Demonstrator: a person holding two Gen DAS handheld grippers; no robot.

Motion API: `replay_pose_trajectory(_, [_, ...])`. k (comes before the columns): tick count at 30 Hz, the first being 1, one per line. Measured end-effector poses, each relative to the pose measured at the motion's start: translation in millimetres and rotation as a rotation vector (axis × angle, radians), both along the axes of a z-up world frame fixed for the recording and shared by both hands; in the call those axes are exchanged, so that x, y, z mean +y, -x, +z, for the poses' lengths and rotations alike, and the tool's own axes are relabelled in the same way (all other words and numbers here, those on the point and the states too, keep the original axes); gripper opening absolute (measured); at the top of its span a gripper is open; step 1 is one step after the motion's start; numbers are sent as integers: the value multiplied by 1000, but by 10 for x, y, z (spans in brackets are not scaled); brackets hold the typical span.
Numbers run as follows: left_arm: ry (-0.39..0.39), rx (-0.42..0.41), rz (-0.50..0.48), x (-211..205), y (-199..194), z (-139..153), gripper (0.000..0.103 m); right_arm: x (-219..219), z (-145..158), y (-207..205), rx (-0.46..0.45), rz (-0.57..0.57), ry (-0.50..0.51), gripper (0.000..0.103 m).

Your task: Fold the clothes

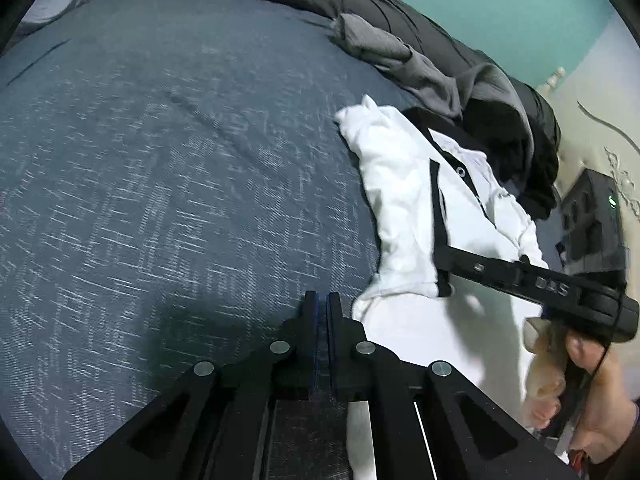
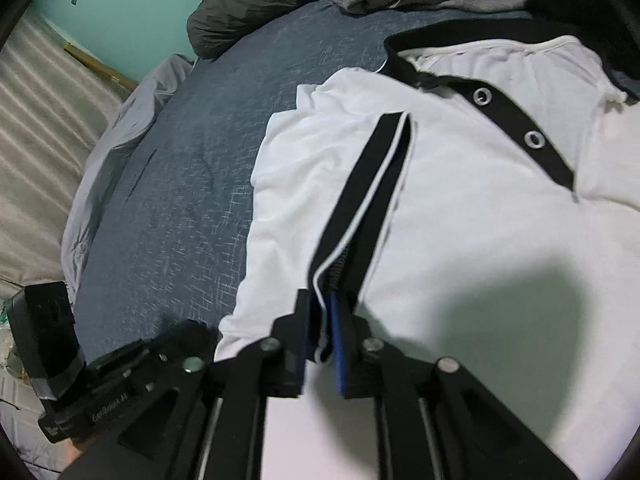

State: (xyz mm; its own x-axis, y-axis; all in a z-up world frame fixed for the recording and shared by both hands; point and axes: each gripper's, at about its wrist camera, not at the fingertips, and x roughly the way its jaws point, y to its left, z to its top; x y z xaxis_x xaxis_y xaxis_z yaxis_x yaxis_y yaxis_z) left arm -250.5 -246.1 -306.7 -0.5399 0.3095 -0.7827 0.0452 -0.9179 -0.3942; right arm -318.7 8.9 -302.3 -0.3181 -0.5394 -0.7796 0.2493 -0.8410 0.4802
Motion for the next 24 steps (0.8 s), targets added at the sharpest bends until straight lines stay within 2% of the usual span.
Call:
replay_pose_trajectory(6, [7, 7, 17, -33, -9, 28, 4, 28, 216, -30, 110, -47, -33, 17])
replay_pose_trajectory(9, [8, 4, 18, -36, -13, 20, 4, -72, 203, 2, 130, -27, -50, 17])
replay_pose_trajectory(13, [14, 2, 12, -25, -13, 20, 4, -181, -17, 27, 66, 25, -118, 17])
replay_pose_trajectory(17, [38, 9, 3, 8, -31, 56, 4, 27, 61, -42, 65, -27, -125, 17])
replay_pose_trajectory(24, [114, 42, -25, 77, -151, 272, 4, 722, 514, -518, 102, -58, -104, 17])
